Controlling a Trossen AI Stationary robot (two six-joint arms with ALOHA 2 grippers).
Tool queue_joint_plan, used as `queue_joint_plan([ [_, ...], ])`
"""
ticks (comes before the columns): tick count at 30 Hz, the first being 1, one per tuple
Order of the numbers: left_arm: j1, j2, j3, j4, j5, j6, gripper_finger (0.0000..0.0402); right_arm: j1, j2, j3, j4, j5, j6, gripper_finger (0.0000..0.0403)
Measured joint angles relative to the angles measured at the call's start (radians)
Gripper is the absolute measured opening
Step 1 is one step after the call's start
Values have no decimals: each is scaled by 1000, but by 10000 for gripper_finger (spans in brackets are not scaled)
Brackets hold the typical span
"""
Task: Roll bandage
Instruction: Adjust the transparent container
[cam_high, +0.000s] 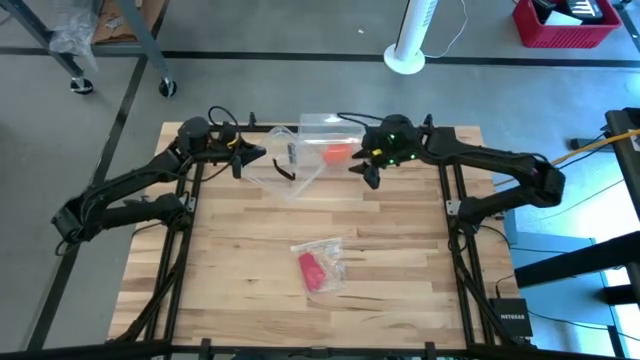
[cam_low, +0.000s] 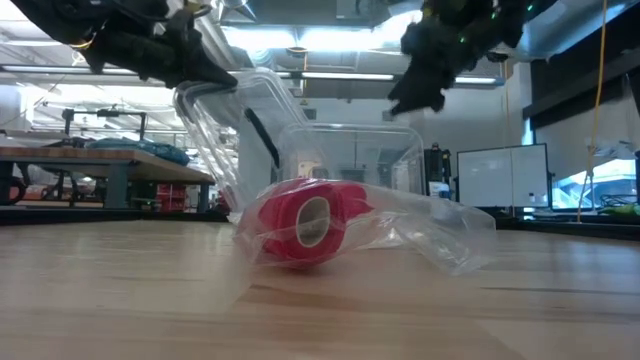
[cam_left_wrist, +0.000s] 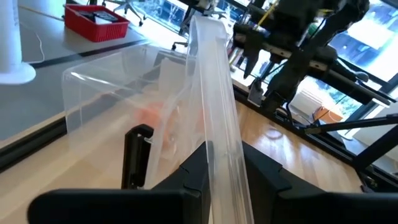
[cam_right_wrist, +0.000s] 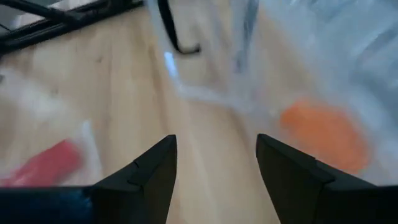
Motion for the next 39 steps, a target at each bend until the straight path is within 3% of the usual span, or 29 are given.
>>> queue_joint_plan([
  [4,0,-11,0,0,0,15,58,71,4,1,61,234,-194,220],
  [8,0,-12,0,-1,0,27,58,114,69,0,167,361,-460,220],
  [12,-1,-12,0,-3,0,27,58,133,150,0,268,581,-632,220],
  [15,-1,-12,0,-4,0,27,58,126,207,0,307,737,-711,220],
  [19,-1,-12,0,-6,0,31,58,114,262,0,347,849,-761,219],
  [23,-1,-12,0,-6,0,33,58,116,274,0,368,851,-763,176],
  [28,-1,-18,8,-3,56,18,58,116,275,0,359,854,-750,34],
  [29,-2,-28,18,-4,74,8,58,116,271,0,355,866,-743,23],
  [34,-1,-127,76,0,165,-22,58,115,262,35,273,811,-673,49],
  [39,-1,-247,162,0,188,-19,58,107,252,186,11,682,-586,23],
])
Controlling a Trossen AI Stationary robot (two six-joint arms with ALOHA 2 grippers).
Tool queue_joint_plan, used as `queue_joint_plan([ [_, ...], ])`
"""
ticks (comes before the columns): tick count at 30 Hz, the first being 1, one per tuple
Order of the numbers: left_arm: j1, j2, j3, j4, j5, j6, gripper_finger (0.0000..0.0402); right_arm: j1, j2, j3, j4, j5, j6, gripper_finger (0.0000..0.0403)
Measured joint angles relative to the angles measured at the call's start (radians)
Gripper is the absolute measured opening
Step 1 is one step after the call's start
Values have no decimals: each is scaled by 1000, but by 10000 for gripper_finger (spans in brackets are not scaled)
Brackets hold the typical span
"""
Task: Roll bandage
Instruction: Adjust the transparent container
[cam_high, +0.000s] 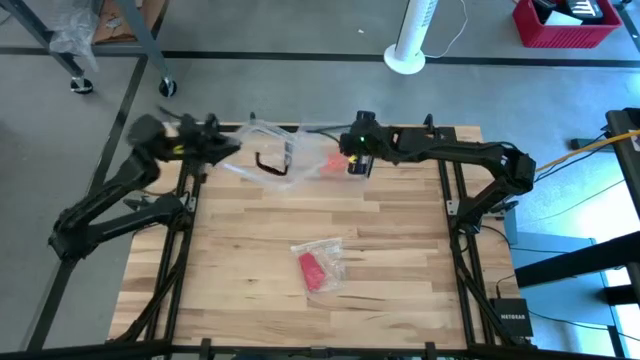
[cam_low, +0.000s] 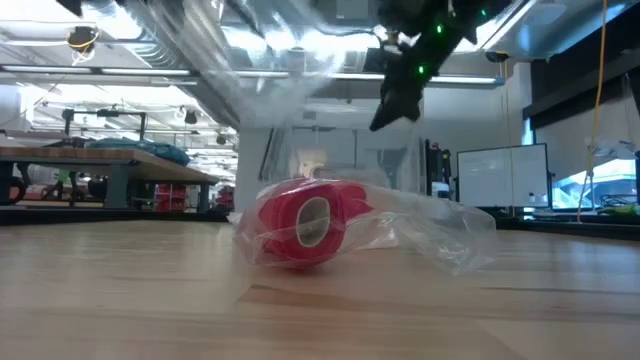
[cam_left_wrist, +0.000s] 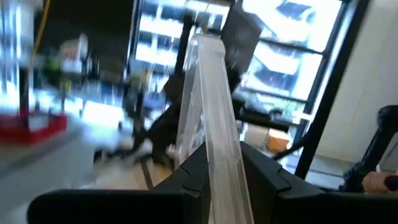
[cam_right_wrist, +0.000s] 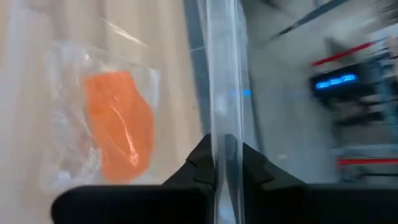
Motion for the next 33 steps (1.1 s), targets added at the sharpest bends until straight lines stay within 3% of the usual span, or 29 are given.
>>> queue_joint_plan([
  [3,0,-56,43,-23,-9,30,58,-22,2,97,-163,-103,45,22],
  [9,1,-124,61,-113,-110,75,58,-144,6,229,-394,-416,69,23],
  [16,1,-126,61,-239,-186,144,58,-280,77,228,-355,-424,5,28],
  [24,1,-118,61,-254,-208,162,58,-305,171,237,-395,-513,-102,43],
  [29,1,-105,60,-263,-211,194,58,-305,186,238,-297,-437,-95,52],
  [33,1,-91,60,-265,-211,205,58,-306,186,238,-201,-394,-106,100],
])
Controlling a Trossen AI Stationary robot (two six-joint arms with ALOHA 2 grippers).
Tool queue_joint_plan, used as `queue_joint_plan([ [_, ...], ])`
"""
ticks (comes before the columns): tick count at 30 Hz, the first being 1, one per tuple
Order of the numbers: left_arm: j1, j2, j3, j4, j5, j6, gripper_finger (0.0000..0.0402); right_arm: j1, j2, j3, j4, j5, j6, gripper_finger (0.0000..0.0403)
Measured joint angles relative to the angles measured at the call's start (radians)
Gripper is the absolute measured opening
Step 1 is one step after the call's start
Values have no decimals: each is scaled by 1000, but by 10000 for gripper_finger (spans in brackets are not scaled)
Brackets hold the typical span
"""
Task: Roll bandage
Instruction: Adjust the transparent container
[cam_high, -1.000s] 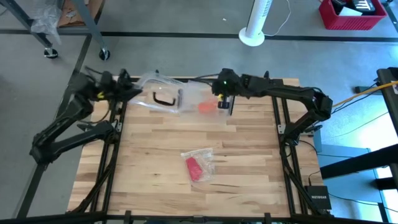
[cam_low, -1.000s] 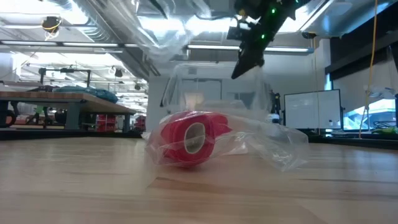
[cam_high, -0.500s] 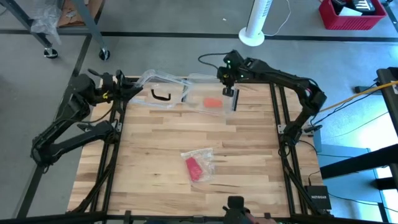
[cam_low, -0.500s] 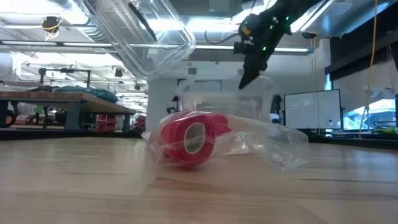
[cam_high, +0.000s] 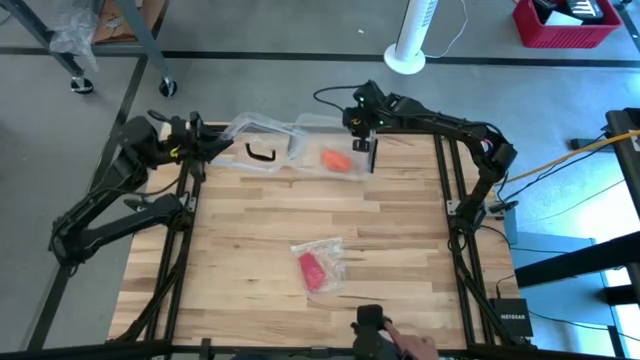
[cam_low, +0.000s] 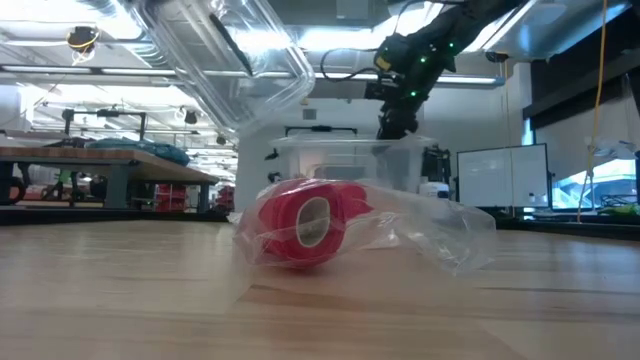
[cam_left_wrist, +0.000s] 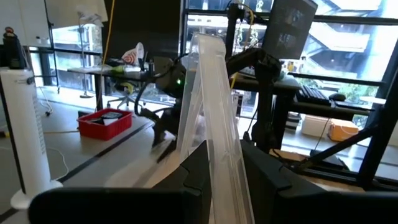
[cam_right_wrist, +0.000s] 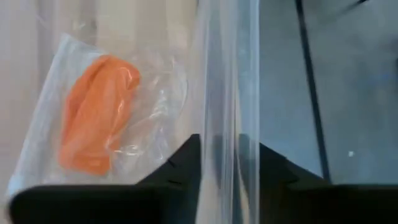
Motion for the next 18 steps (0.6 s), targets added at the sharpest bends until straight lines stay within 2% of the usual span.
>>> queue_joint_plan([
  [9,0,25,0,-33,0,22,58,35,-1,41,9,93,-25,243],
  [13,0,5,0,-49,0,34,58,70,-1,160,-157,139,-5,276],
  [18,-11,-58,0,-193,-1,105,58,146,-9,351,-473,106,135,286],
])
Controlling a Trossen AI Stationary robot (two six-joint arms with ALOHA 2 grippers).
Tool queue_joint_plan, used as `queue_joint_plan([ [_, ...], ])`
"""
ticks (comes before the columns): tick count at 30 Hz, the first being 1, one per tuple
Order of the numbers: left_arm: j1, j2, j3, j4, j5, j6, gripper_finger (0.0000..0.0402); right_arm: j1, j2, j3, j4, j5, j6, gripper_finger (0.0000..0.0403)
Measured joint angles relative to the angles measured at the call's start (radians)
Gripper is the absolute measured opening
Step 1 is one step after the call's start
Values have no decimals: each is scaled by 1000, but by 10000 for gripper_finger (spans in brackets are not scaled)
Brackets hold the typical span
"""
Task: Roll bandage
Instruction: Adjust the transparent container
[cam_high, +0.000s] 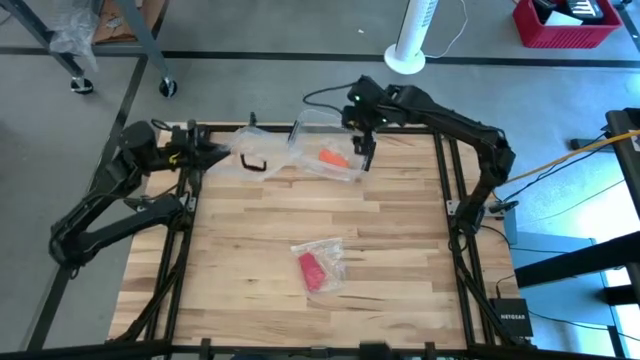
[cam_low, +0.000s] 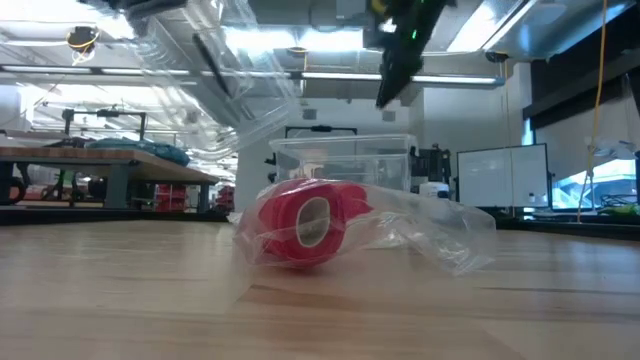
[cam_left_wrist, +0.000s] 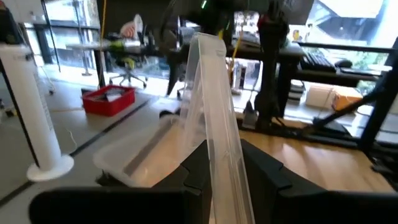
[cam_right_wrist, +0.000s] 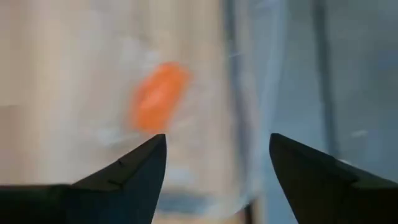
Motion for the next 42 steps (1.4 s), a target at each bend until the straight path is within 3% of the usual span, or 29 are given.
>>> queue_joint_plan([
  [3,-33,-51,0,-94,-2,2,58,63,-37,56,-142,-86,111,287],
  [7,-84,-114,-2,-257,-78,27,54,175,-129,21,-139,-169,193,287],
  [10,-115,-133,-28,-317,-175,29,39,268,-175,-44,-65,-171,228,287],
  [15,-186,-96,-66,-300,-211,13,31,406,-225,-178,71,-161,293,287],
  [27,-531,113,-95,-301,-632,81,31,646,-232,-597,459,-103,558,287],
  [33,-685,220,-95,-322,-645,-38,68,728,-232,-733,655,-65,664,287],
  [42,-727,332,-97,-353,-632,-197,142,760,-207,-791,730,-66,743,287],
])
